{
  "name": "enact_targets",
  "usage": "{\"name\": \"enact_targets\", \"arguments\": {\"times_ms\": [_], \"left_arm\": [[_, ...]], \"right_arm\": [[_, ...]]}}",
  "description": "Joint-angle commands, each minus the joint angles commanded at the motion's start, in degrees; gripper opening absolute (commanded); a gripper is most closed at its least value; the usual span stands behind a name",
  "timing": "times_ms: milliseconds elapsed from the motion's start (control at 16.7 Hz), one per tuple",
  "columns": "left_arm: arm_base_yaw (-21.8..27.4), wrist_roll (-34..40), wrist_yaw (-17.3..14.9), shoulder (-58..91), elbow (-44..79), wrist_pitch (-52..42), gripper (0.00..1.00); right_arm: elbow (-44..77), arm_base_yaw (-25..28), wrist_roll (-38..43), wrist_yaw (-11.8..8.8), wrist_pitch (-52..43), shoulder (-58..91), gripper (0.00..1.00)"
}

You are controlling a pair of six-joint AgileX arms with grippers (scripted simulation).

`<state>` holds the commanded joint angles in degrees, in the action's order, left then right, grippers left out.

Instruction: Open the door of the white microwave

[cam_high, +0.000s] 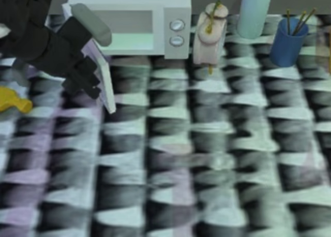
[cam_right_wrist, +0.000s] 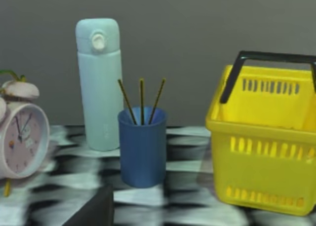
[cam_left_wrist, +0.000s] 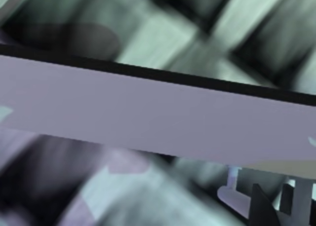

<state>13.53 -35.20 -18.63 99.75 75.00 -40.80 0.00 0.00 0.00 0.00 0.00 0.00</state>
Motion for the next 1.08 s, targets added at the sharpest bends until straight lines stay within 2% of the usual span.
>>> {"name": "enact_targets", "arguments": {"times_ms": [900,1080], "left_arm": [[0.1,0.1,-0.1,0.1,-0.2,-0.1,0.0],[-0.6,-2.0,-0.9,0.3,0.2,-0.8,0.0]], "right_arm": [[0.0,0.0,0.0,0.0,0.0,0.0,1.0],[0.0,0.0,0.0,0.0,0.0,0.0,1.0]]}}
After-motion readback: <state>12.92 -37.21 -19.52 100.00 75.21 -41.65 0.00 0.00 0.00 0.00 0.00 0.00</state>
